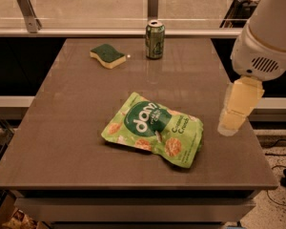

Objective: Pick green rice chip bag

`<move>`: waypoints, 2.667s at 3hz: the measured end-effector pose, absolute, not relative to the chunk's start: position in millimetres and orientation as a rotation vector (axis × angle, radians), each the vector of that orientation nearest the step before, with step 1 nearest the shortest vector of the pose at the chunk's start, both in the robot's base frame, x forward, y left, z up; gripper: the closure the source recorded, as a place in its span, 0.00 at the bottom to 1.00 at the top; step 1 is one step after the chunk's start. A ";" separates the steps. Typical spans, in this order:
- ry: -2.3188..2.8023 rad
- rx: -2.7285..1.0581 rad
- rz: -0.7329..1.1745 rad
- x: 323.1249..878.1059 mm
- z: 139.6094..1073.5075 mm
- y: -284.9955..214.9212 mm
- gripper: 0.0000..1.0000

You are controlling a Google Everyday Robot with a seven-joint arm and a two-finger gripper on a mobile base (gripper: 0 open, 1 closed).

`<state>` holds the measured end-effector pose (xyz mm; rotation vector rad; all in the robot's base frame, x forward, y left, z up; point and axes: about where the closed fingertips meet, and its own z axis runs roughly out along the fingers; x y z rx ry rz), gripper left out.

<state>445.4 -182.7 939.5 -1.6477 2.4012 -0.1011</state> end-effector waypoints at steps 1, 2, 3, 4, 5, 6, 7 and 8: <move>2.420 -1.673 -0.050 445.0 923.4 -166.8 0.00; 2.417 -1.702 -0.009 441.2 914.9 -148.7 0.00; 2.415 -1.710 0.037 430.5 907.2 -129.2 0.00; 2.445 -1.691 0.060 424.2 892.5 -113.5 0.00; 2.496 -1.659 0.026 424.8 872.7 -100.0 0.00; 2.538 -1.636 -0.030 431.4 860.1 -89.1 0.00; 2.560 -1.635 -0.071 437.7 852.6 -78.1 0.00; 2.581 -1.631 -0.080 442.9 844.3 -74.9 0.00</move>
Offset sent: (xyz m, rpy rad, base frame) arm -0.0122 0.0539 -0.0366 0.0381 0.1188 0.0516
